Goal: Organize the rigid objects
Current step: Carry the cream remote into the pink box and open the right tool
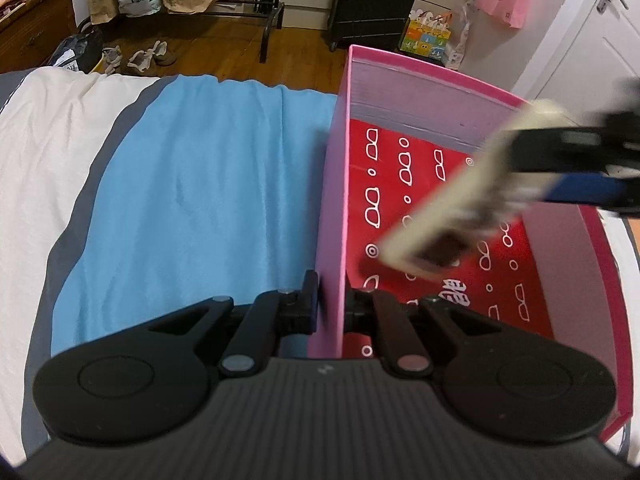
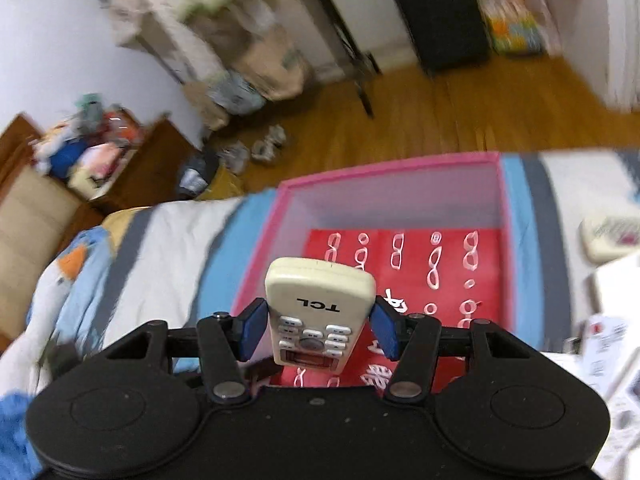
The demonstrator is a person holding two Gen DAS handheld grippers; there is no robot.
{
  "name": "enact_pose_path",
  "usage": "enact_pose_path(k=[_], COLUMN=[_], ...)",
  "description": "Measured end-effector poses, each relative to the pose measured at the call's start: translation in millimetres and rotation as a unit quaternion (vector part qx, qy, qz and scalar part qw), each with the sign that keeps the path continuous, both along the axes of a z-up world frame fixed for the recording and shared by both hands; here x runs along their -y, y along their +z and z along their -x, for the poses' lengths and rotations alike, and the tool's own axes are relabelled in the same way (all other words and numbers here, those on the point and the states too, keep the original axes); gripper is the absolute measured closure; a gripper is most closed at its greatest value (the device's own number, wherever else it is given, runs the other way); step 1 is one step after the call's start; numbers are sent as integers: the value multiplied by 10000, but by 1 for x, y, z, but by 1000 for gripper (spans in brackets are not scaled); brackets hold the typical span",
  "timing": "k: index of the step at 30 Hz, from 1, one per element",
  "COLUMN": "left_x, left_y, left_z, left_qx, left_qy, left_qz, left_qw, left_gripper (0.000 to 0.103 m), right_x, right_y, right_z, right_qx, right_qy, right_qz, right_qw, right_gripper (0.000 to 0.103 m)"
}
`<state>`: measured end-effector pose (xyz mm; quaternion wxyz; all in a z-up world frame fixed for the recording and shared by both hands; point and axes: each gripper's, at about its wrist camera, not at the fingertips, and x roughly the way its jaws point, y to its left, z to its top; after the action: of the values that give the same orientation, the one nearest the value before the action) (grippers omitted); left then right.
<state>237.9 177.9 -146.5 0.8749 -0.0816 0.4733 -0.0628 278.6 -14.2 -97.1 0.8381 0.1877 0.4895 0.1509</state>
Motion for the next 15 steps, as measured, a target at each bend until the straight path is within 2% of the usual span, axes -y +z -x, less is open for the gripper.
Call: enact_pose_path(k=[5,9,12,15], left_x=[-2,-5,-4,-2], left_y=[-3,-6,-4,-3], left_z=[1,-1,1,2], left_qx=[11,-12,-5,3], left_qy=[-9,43,55,54], left_qz=[43,99,149,91], left_qw=[10000,9999,9999,9999], left_gripper=[96,96,96,96], right_x=[-24,-24,-7,15], right_y=[-17,-18,2,37], right_z=[-35,-45,-32,4], right_qx=[-233,-110,308,1047], right_qy=[-145,-235,-125,156], right_qz=[70,-98,-92,377], right_qw=[9996,9996,9994,9937], right_gripper=[42,41,40,39])
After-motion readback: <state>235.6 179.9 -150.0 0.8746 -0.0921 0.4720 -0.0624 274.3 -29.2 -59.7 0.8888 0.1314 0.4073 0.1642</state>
